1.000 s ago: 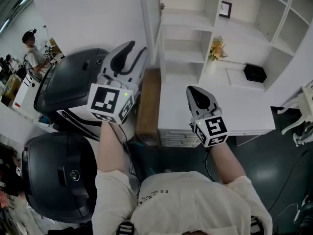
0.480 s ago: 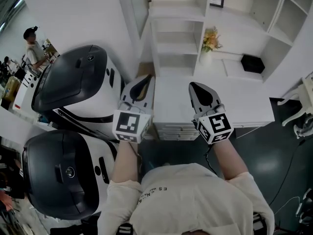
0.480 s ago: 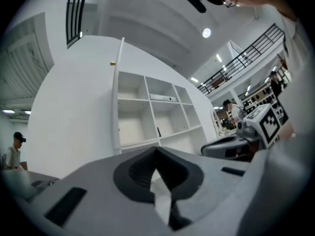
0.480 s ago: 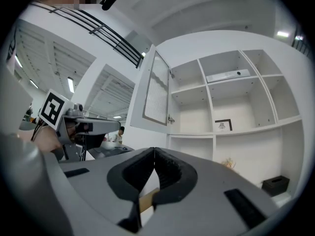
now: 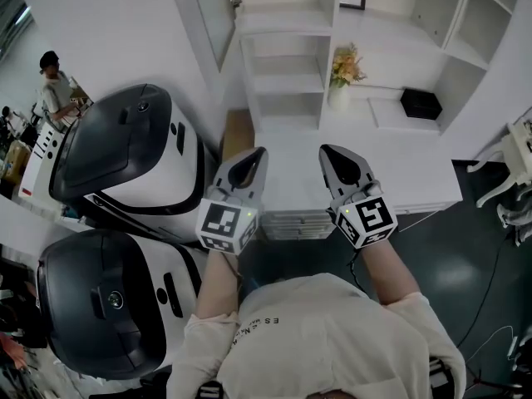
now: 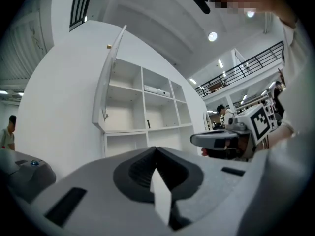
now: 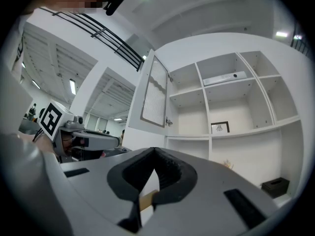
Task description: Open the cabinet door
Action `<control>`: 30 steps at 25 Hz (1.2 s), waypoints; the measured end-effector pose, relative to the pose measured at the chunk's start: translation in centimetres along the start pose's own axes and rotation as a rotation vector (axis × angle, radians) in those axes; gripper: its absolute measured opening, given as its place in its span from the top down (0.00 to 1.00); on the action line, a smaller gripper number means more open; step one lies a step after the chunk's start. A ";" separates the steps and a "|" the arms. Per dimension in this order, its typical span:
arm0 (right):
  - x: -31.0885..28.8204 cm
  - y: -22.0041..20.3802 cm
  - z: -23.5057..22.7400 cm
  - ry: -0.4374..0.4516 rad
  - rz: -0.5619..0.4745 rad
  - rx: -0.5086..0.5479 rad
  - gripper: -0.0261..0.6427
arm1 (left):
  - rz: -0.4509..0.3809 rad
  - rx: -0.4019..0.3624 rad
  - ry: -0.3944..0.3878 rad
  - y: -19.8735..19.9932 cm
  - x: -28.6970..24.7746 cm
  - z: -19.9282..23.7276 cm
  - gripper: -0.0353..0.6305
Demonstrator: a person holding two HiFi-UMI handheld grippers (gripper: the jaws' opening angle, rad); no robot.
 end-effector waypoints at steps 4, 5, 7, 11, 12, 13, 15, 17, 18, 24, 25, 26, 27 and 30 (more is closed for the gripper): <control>0.4 0.8 -0.3 -0.004 -0.035 0.019 0.94 | 0.007 -0.007 -0.016 0.2 -0.3 -0.7 0.94; 0.5 0.9 -0.3 -0.003 -0.037 0.026 0.94 | 0.010 -0.006 -0.018 0.2 -0.2 -0.7 0.94; 0.5 0.9 -0.3 0.003 -0.034 0.042 0.94 | 0.012 -0.003 -0.016 0.1 -0.2 -0.7 0.94; 0.5 0.5 -0.6 0.000 -0.019 0.042 0.94 | 0.015 -0.018 -0.005 0.4 -0.1 -0.8 0.94; 0.5 0.5 -0.7 -0.002 -0.019 0.039 0.94 | 0.014 -0.022 -0.006 0.5 -0.2 -0.9 0.94; 0.5 0.5 -0.7 -0.003 -0.020 0.038 0.94 | 0.013 -0.026 -0.011 0.6 -0.4 -1.0 0.94; 0.3 0.5 -0.9 -0.005 -0.021 0.038 0.94 | 0.013 -0.035 -0.034 0.7 -0.9 -1.3 0.94; 0.3 0.4 -1.0 -0.003 -0.018 0.029 0.94 | 0.012 -0.026 -0.051 0.6 -1.3 -1.4 0.94; 0.3 0.3 -1.0 -0.001 -0.017 0.022 0.94 | 0.013 -0.018 -0.051 0.6 -1.4 -1.4 0.94; 0.5 -0.1 -0.9 0.014 0.001 0.025 0.94 | 0.036 -0.025 -0.033 0.0 -1.5 -1.4 0.94; 0.6 -0.3 -0.9 0.011 0.006 0.029 0.94 | 0.040 -0.024 -0.033 -0.1 -1.5 -1.5 0.94; 0.7 -0.4 -1.0 0.009 0.009 0.030 0.94 | 0.044 -0.023 -0.033 -0.1 -1.6 -1.5 0.94; 0.8 -0.4 -1.0 0.008 0.011 0.031 0.94 | 0.047 -0.023 -0.033 -0.2 -1.6 -1.6 0.94; 0.9 -0.7 -1.2 0.007 0.016 0.028 0.94 | 0.056 -0.026 -0.032 -0.5 -1.6 -1.7 0.94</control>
Point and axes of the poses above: the fingertips, and each gripper's own axes: x backward along the fingers, z to its left, y out of its top, the point moved 5 cm from there along x, backward along the fingers, and after that the axes turned 1 degree about -y, right-handed, at the moved point
